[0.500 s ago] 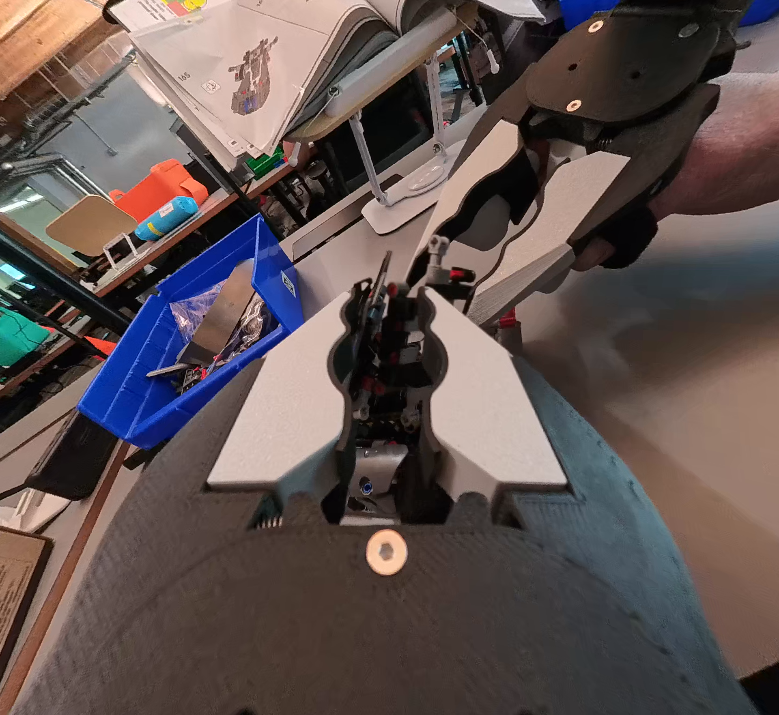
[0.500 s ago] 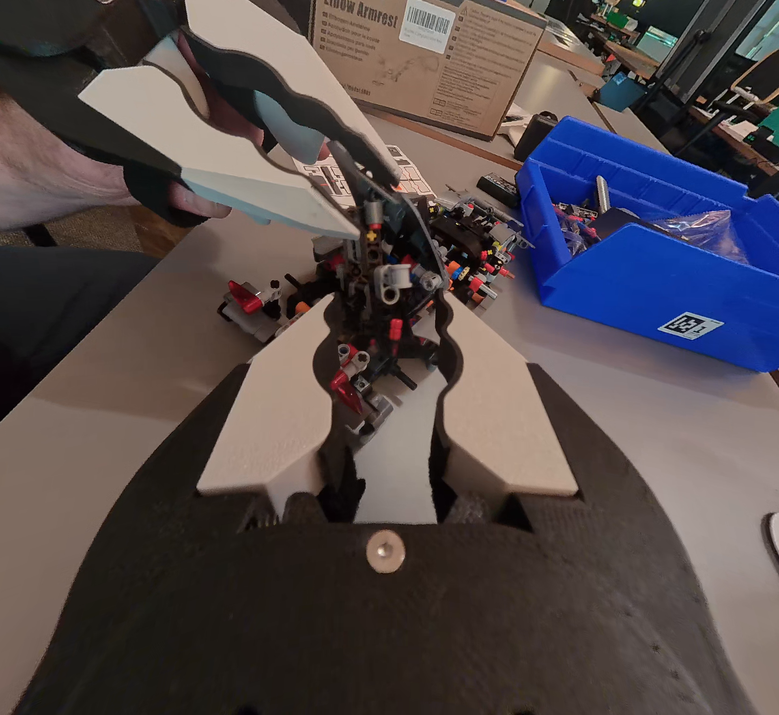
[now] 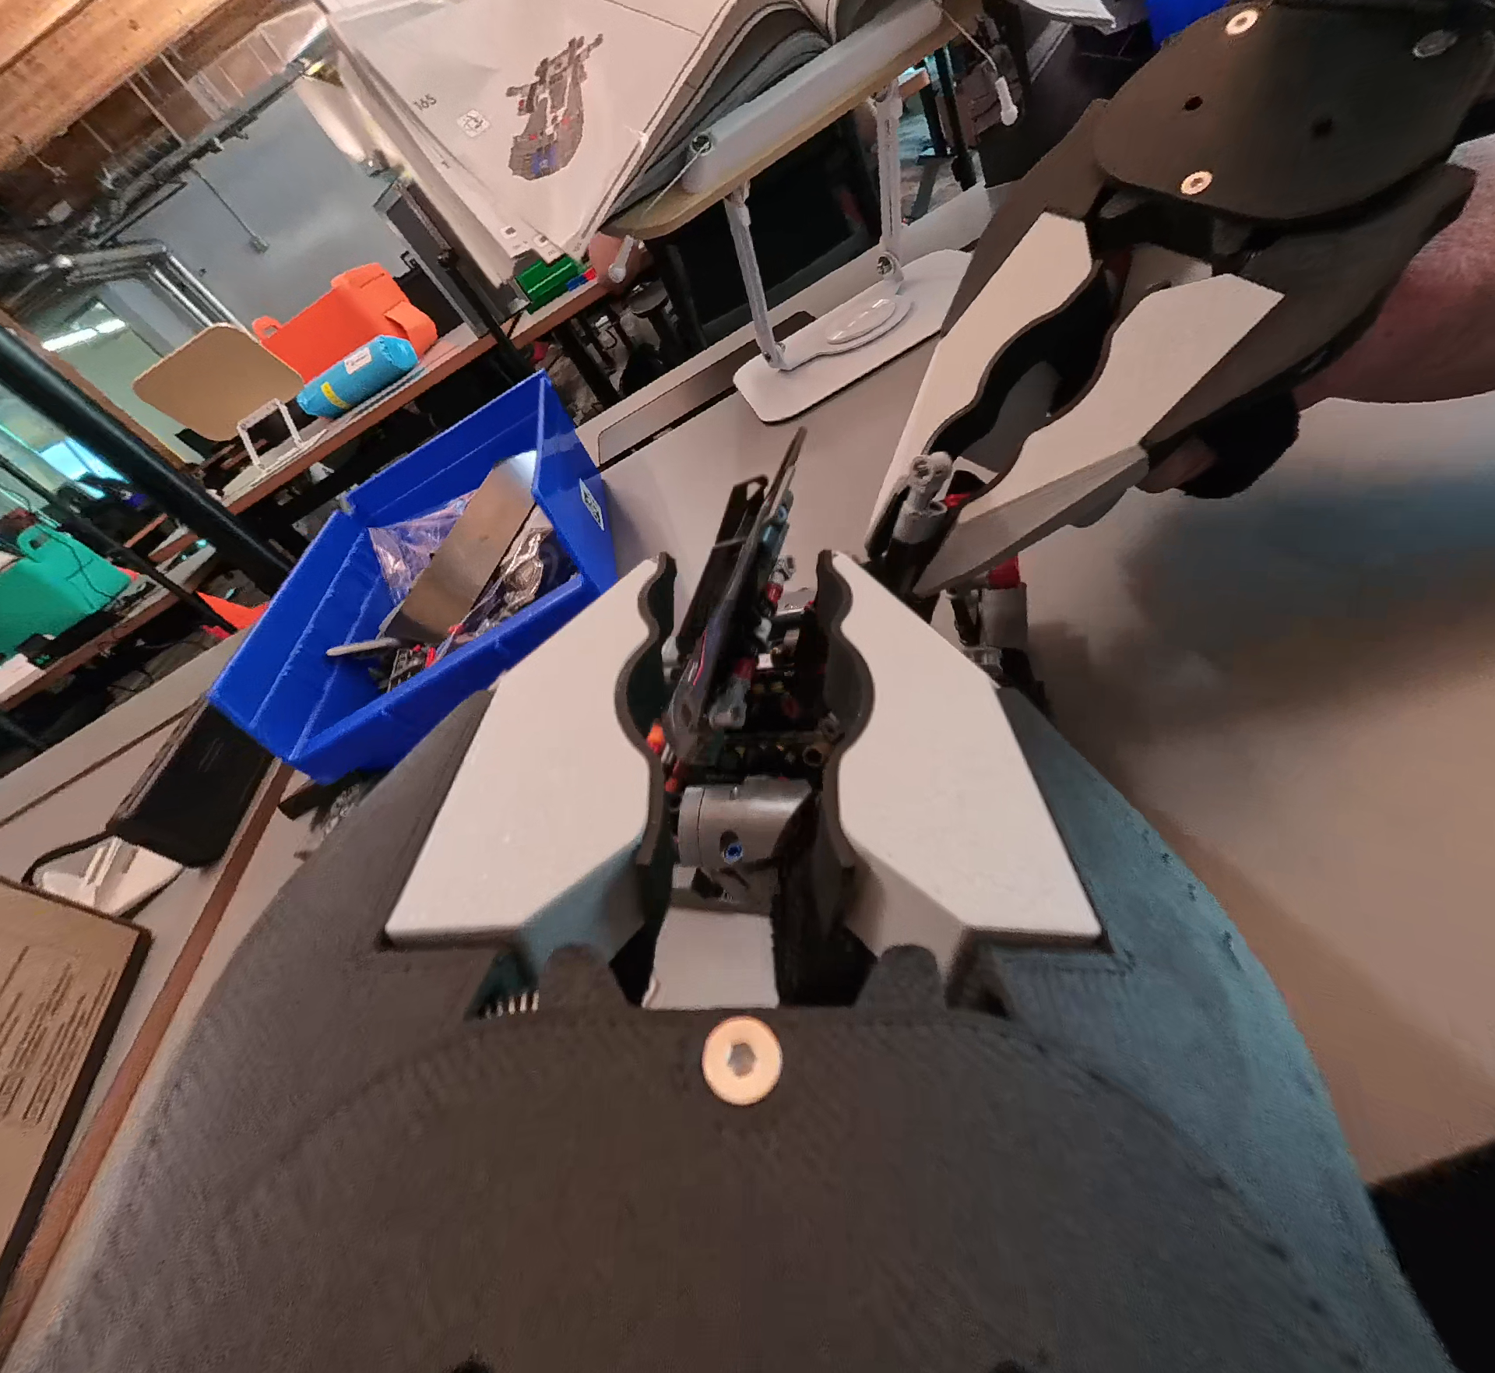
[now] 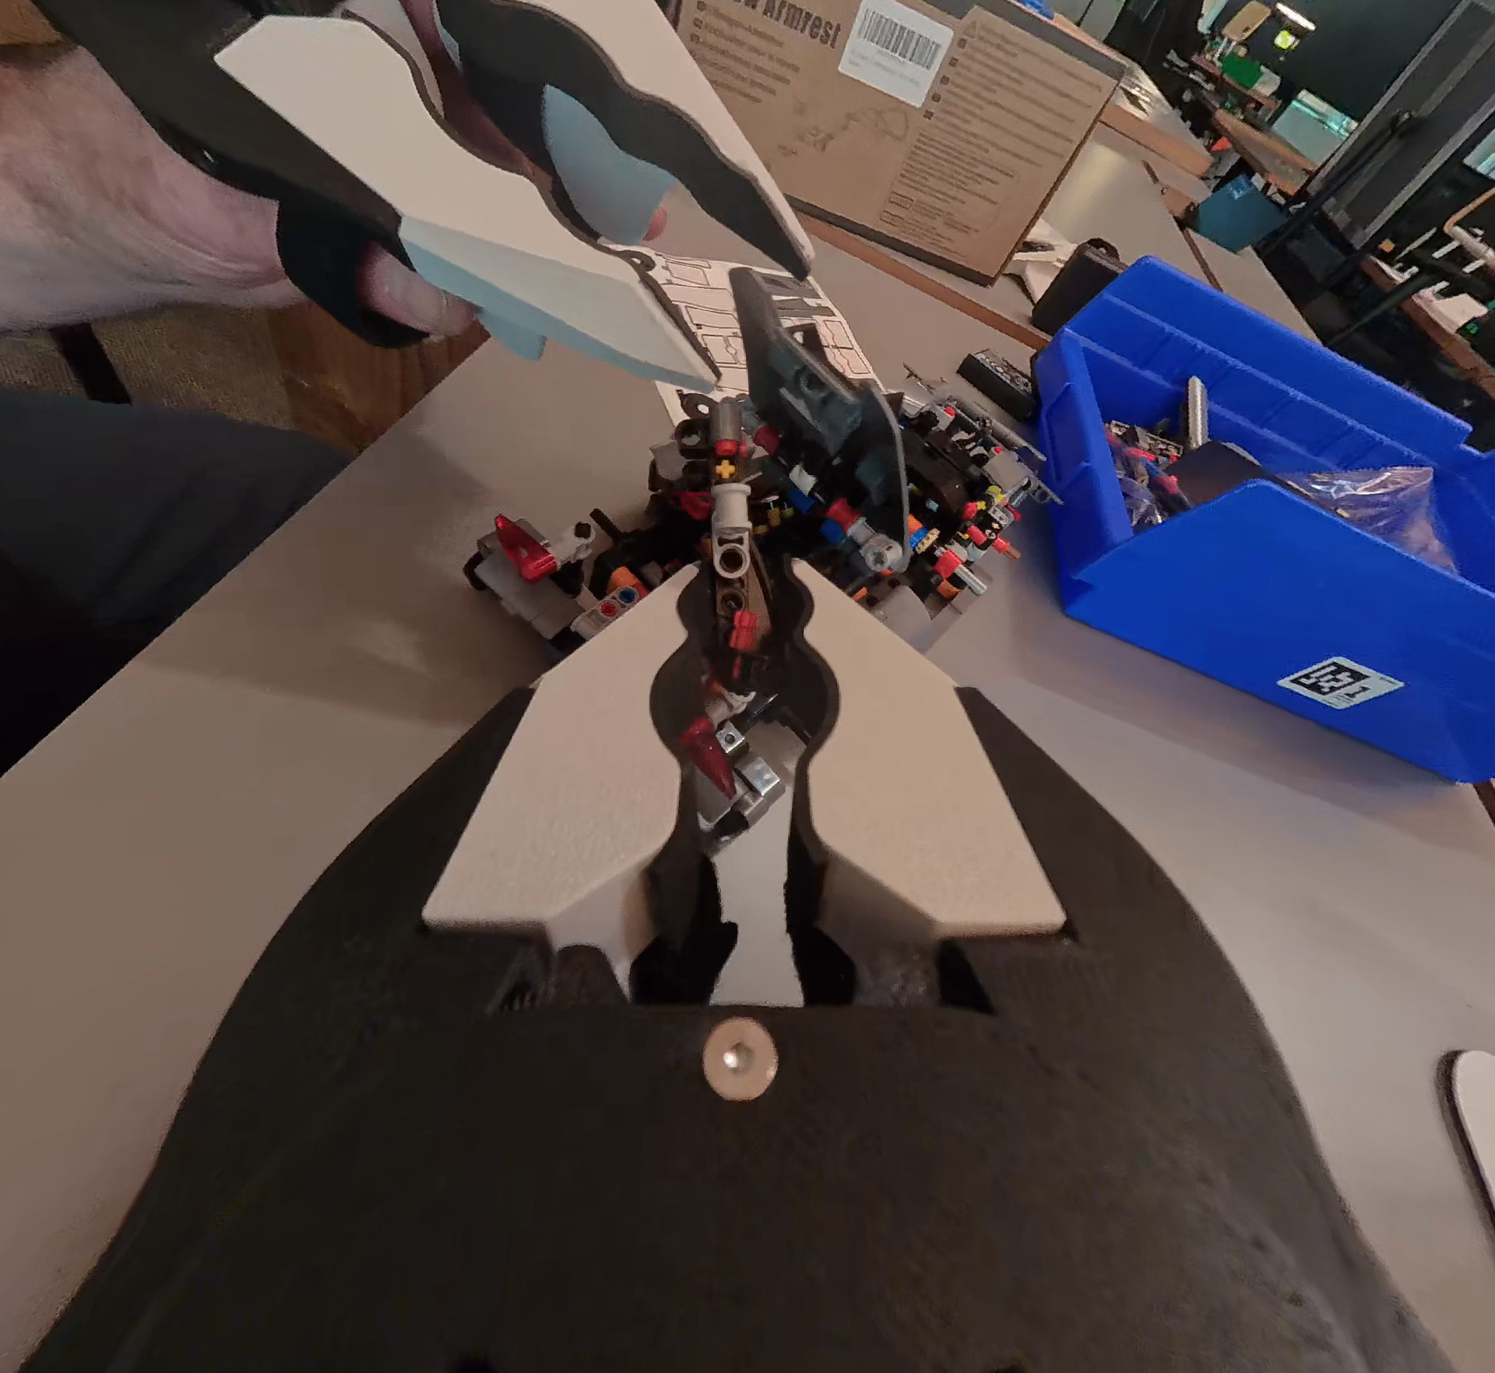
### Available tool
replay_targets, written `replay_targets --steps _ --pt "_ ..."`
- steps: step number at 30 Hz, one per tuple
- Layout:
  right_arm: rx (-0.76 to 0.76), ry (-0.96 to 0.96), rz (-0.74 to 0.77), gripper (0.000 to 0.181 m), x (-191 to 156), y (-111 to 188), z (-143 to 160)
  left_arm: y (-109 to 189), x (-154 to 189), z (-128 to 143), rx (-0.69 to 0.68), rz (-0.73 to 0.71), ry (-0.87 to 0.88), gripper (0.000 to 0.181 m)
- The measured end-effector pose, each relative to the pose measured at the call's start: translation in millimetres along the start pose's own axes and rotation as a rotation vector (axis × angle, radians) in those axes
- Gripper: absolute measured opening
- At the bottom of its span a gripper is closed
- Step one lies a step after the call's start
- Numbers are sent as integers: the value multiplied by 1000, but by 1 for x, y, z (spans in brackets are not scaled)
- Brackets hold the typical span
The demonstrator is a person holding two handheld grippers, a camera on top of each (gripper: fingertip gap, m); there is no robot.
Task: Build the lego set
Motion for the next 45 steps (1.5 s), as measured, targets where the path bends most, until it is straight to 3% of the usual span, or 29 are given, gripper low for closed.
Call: replay_targets --steps 6,20,27,36,41,45 --pt "-71 48 -28 13 -11 5 -2 18 12 -2 -35 27 -60 37" --pt "-181 129 17 17 -33 -1 12 15 36 16 -81 128 -166 35" --pt "-100 143 73 11 -28 11 -3 21 27 14 -65 116 -115 37" --pt "159 -144 -67 10 -14 32 -2 18 22 -4 -45 130 15 38" --pt "195 -307 -139 10 -8 34 9 12 26 0 -86 156 28 38" --pt "232 -257 -85 10 -6 37 7 11 28 2 -112 141 36 37"
Point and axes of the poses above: each gripper's, where its closed fingertips meet, y back along the fingers, z out of its underside, x = y × z across the jaws, the point moved 7 cm from there along y, back along the fingers, and after that the axes turned 11 degrees about -z, right-handed, at the moved point
